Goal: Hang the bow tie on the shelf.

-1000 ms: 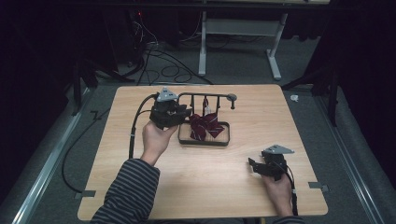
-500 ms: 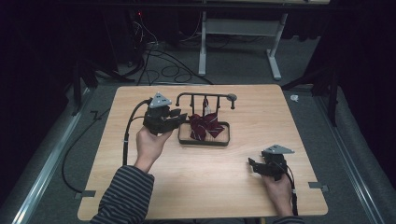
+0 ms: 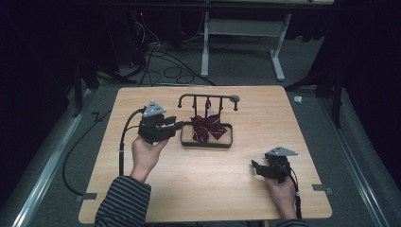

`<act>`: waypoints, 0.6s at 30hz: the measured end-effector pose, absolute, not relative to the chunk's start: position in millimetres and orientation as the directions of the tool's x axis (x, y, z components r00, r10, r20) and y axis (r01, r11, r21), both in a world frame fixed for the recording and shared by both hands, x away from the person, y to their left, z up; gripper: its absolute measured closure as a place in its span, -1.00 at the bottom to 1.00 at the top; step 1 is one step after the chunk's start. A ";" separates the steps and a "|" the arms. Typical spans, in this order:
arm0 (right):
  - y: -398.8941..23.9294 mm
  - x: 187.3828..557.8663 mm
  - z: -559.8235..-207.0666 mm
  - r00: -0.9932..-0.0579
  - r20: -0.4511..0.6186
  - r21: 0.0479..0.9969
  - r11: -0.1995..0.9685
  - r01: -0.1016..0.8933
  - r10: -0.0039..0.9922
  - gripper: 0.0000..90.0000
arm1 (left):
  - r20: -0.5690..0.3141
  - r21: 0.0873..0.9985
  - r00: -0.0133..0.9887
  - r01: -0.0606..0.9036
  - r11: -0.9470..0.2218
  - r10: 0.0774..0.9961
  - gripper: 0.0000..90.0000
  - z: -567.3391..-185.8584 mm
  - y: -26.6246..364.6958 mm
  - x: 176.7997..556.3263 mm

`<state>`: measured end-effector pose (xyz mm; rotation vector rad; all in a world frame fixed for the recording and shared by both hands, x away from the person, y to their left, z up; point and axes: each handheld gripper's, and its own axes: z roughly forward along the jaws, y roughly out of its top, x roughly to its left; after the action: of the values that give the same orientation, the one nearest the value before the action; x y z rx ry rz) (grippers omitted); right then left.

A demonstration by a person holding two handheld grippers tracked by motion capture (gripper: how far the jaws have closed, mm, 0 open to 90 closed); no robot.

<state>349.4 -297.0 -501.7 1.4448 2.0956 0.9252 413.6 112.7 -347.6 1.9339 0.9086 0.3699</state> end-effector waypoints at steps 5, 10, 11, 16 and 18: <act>-296.9 349.4 -501.8 -0.365 0.023 0.729 0.235 0.643 0.931 -0.24 | -0.120 0.850 0.674 0.450 -0.275 0.729 0.37 -352.2 118.4 409.5; -296.9 349.4 -501.8 -0.365 0.023 0.729 0.234 0.643 0.931 -0.24 | -0.123 0.845 0.666 0.459 -0.275 0.735 0.37 -356.4 122.7 406.2; -296.9 349.4 -501.8 -0.365 0.023 0.729 0.234 0.643 0.931 -0.24 | -0.124 0.846 0.664 0.459 -0.271 0.737 0.36 -357.1 124.2 404.7; -296.9 349.4 -501.8 -0.365 0.023 0.729 0.235 0.643 0.931 -0.24 | -0.129 0.846 0.658 0.463 -0.264 0.742 0.36 -359.9 128.0 400.5; -296.9 349.4 -501.8 -0.365 0.023 0.729 0.235 0.643 0.931 -0.24 | -0.130 0.848 0.655 0.463 -0.259 0.745 0.35 -361.5 130.0 398.8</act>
<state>349.4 -296.9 -501.8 1.4436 2.0955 0.9267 398.8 130.0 -361.5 1.9101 0.9496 0.3680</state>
